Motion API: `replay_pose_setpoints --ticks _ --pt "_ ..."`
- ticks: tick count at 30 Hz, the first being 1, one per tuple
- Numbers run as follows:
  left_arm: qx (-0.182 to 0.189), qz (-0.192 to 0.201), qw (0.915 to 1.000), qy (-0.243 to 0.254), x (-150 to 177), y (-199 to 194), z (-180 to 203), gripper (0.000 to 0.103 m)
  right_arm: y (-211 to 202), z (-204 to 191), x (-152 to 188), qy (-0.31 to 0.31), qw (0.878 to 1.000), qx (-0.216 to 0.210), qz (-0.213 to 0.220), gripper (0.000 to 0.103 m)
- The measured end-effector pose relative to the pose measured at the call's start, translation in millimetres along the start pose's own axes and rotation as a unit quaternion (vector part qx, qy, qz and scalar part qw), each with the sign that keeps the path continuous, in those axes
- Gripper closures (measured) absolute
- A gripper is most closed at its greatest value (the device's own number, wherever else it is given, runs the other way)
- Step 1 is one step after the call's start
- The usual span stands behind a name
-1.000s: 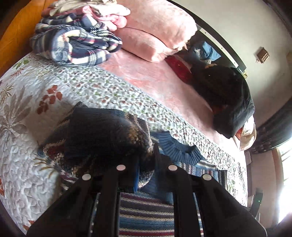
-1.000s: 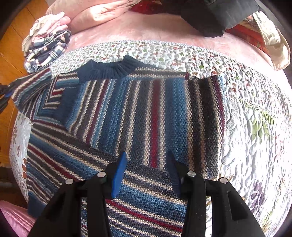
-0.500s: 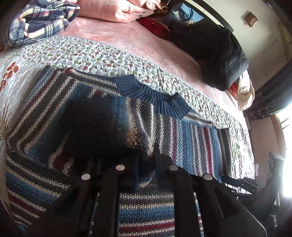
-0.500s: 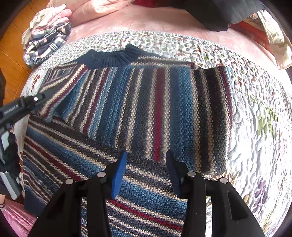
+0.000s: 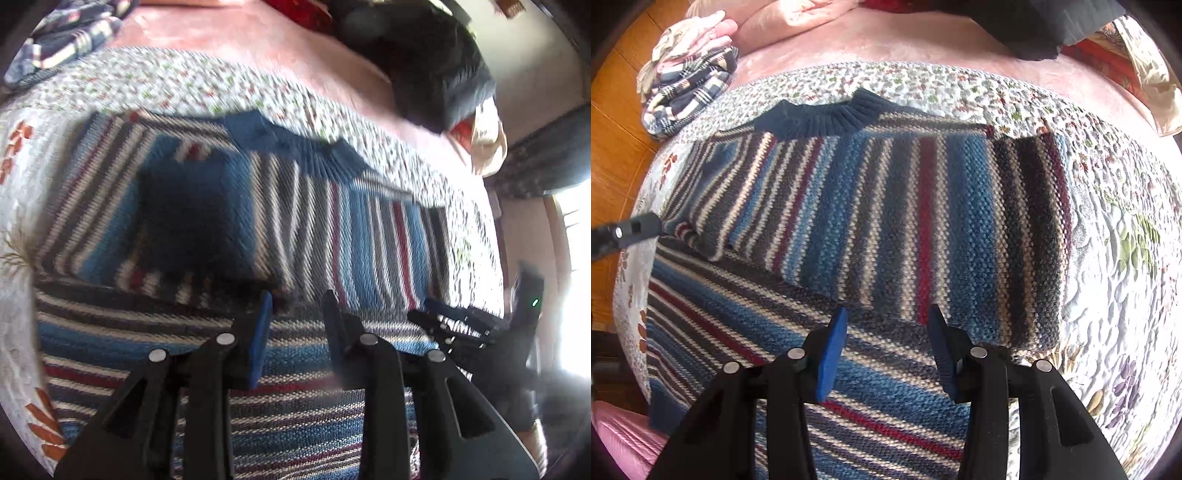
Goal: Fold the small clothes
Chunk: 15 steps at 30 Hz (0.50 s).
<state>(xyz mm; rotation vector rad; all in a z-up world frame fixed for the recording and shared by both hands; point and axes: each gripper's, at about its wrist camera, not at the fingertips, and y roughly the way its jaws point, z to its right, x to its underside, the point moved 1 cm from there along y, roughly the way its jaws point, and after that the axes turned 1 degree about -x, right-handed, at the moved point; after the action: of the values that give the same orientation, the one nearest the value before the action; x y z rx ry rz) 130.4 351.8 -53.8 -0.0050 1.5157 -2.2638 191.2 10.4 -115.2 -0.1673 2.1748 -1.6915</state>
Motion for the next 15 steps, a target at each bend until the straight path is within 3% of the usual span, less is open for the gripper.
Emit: replay_pose_setpoints --ticks 2,4,7,15 --pt "-0.041 0.029 0.9987 -0.004 -11.5 -11.4 -23.2 0.068 -6.8 -10.1 -2.8 0.01 0.999 -0.031 0.004 0.057" --pt "-0.107 0.05 0.9929 -0.008 -21.1 -13.4 -52.7 0.067 -13.0 -22.9 -7.6 0.019 0.998 -0.062 0.01 0.055" --pt "-0.182 0.049 0.982 -0.005 -25.7 -0.3 -87.0 0.067 -16.0 -57.4 -22.1 0.002 0.997 -0.072 0.023 0.052" --pt "-0.159 0.011 0.9861 -0.047 -23.8 35.4 -129.7 0.067 26.0 -134.4 -70.3 -0.001 0.998 -0.068 -0.005 0.039"
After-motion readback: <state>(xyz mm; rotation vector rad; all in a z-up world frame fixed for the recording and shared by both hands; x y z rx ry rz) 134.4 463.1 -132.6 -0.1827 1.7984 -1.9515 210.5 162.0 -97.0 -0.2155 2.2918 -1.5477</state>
